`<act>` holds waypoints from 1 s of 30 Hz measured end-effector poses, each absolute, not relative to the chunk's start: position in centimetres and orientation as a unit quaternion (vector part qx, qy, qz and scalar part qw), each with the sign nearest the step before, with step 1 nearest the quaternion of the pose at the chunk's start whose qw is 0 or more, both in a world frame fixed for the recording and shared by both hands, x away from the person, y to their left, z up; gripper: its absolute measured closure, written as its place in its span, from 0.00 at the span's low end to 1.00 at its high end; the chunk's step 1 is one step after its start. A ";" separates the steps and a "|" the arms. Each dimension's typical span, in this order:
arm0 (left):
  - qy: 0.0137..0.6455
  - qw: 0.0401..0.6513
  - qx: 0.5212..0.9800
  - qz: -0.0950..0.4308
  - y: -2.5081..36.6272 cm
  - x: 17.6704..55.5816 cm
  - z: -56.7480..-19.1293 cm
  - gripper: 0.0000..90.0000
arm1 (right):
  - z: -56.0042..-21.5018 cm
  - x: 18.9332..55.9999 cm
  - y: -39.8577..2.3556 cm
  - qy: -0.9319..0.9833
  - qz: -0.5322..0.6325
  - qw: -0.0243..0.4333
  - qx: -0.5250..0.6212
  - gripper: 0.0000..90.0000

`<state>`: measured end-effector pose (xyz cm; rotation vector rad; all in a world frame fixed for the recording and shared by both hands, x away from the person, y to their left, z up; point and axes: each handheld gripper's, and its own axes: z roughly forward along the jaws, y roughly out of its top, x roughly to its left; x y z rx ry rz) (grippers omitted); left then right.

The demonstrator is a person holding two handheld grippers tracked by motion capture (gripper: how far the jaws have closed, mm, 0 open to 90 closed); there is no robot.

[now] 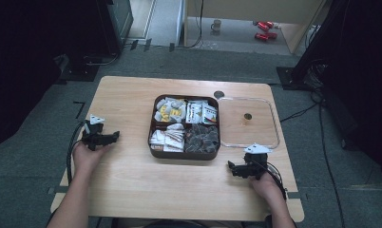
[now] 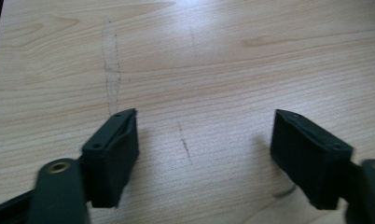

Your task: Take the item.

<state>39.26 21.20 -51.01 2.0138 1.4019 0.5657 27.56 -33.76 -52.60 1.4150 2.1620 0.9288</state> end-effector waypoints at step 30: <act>0.518 0.326 0.776 0.151 19.7 39.3 -47.5 0.46 | -52.6 27.6 -33.8 0.772 0.331 0.197 0.505 0.00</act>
